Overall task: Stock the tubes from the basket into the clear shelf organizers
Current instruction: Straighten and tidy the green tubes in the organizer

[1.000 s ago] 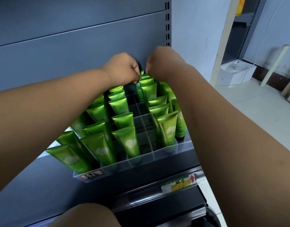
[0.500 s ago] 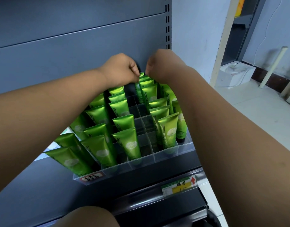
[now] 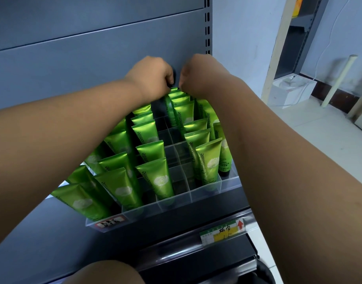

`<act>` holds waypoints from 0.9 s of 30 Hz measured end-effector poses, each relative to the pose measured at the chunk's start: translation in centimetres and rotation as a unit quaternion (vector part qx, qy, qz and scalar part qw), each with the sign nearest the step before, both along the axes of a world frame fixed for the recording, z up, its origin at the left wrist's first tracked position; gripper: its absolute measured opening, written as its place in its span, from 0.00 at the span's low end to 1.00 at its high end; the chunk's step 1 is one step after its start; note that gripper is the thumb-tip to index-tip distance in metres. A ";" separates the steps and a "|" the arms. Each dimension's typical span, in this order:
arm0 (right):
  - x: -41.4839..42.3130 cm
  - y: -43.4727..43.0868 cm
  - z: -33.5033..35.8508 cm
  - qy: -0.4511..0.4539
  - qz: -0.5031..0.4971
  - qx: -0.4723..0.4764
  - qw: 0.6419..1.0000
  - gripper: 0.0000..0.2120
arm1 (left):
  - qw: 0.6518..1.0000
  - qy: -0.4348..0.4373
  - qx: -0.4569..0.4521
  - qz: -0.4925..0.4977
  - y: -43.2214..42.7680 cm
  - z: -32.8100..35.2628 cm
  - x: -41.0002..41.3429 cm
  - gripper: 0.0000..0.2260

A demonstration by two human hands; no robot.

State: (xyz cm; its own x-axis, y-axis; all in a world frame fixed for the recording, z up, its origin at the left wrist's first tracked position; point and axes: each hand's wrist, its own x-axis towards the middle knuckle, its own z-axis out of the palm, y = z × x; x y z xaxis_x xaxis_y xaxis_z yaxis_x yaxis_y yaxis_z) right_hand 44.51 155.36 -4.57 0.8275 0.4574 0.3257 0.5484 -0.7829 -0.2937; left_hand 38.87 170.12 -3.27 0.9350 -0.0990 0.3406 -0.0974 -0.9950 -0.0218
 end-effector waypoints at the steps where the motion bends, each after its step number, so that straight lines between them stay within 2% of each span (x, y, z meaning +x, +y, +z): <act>1: 0.1 0.1 -0.1 0.002 0.000 0.001 1.000 0.13 | 1.000 0.008 0.008 -0.003 0.0 0.1 0.2 0.10; 10: 0.6 0.0 -0.7 0.011 0.006 0.021 1.000 0.13 | 1.000 0.005 -0.005 -0.001 -0.2 0.4 0.6 0.06; 17: 0.3 -0.3 -0.4 0.021 0.007 0.021 1.000 0.06 | 1.000 0.006 -0.008 0.010 -1.1 0.3 1.0 0.07; 21: 0.0 -0.4 -0.1 0.030 0.006 0.008 0.999 0.07 | 1.000 0.011 -0.010 0.012 -1.5 0.5 0.9 0.08; 27: -0.5 -1.7 0.4 0.047 0.043 0.055 0.996 0.08 | 0.997 -0.003 -0.063 0.037 -1.6 1.0 -0.5 0.03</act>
